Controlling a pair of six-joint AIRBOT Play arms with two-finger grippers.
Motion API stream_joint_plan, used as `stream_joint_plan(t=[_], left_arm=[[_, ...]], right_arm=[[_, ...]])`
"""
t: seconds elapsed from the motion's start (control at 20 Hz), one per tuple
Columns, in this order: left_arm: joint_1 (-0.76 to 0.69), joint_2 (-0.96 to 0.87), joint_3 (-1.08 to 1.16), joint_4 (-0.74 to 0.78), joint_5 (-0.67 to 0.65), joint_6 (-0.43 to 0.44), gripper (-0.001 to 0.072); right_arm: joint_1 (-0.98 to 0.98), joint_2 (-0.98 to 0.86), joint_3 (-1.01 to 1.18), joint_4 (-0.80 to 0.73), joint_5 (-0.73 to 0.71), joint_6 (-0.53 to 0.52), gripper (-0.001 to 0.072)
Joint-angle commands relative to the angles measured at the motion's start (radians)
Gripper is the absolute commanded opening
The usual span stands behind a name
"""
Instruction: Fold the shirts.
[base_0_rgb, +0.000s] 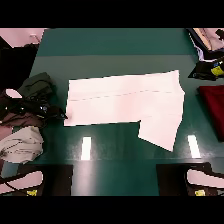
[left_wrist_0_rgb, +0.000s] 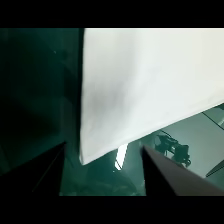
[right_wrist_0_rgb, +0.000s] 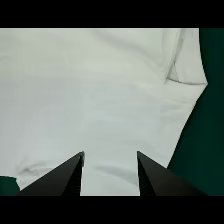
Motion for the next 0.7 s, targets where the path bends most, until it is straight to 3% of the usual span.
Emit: stream_joint_plan(t=[0.0, 0.25, 0.3, 0.35, 0.4, 0.5, 0.55, 0.65], left_arm=[[0.000, 0.002, -0.032, -0.008, 0.013, 0.002, 0.0533], [0.000, 0.002, -0.078, -0.024, 0.035, -0.001, 0.0531], [0.000, 0.002, -0.078, -0.028, 0.038, -0.002, 0.0423], [0.000, 0.002, -0.078, -0.035, 0.037, 0.001, 0.0239], [0.000, 0.002, -0.078, -0.045, 0.037, 0.001, 0.0146], [0.000, 0.003, -0.076, -0.095, 0.043, 0.002, 0.0123], [0.000, 0.003, -0.071, -0.122, 0.042, 0.005, 0.0026], [0.000, 0.005, -0.050, -0.145, 0.021, 0.005, 0.0022]], right_arm=[[0.027, 0.003, 0.000, 0.003, 0.008, -0.001, 0.0387], [0.032, 0.003, 0.000, 0.005, 0.015, -0.001, 0.0387], [0.032, 0.003, 0.000, 0.004, 0.023, -0.001, 0.0387], [0.032, 0.003, 0.000, 0.004, 0.032, -0.001, 0.0387], [0.032, 0.003, 0.000, 0.004, 0.042, -0.001, 0.0387], [0.031, 0.003, 0.000, 0.001, 0.051, -0.001, 0.0387], [0.031, 0.003, -0.001, 0.002, 0.060, -0.001, 0.0387], [0.031, 0.003, -0.001, 0.000, 0.099, -0.001, 0.0381]])
